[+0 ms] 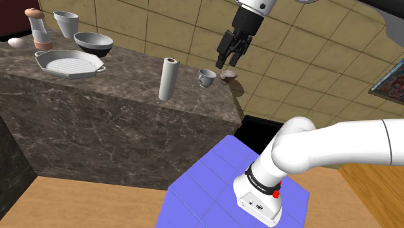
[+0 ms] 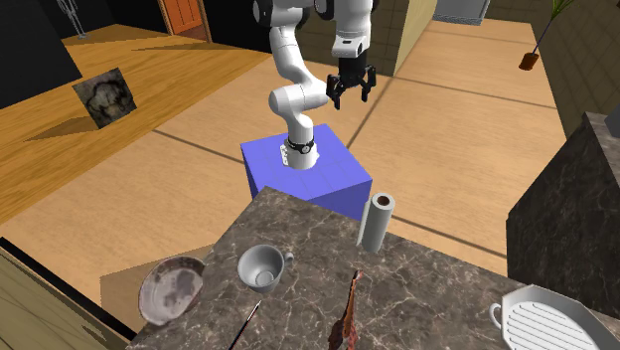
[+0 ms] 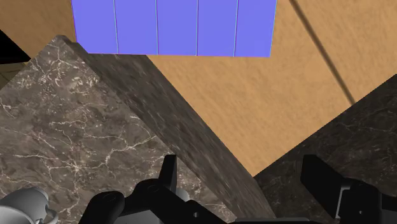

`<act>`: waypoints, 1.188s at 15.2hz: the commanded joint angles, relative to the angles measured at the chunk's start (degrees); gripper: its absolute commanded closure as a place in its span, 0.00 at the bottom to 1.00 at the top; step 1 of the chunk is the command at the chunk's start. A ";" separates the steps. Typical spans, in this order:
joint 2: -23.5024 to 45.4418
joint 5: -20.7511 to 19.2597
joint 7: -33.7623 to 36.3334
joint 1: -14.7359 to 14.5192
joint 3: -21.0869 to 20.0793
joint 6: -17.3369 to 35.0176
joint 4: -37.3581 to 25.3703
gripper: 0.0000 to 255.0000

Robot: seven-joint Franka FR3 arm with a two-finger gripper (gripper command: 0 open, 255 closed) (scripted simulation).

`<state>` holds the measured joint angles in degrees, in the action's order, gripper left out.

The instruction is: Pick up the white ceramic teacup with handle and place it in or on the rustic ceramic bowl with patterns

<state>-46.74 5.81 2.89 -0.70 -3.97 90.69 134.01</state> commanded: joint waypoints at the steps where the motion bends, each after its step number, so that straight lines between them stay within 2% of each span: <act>1: 0.00 0.00 0.00 0.00 0.00 0.00 0.00 0.00; 10: 11.49 -5.44 -8.99 3.01 6.66 11.05 0.76 0.00; 18: 25.13 -8.12 -16.30 5.11 12.10 19.89 -3.46 0.00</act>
<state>-23.30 -2.00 -12.31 4.09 7.36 109.24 130.89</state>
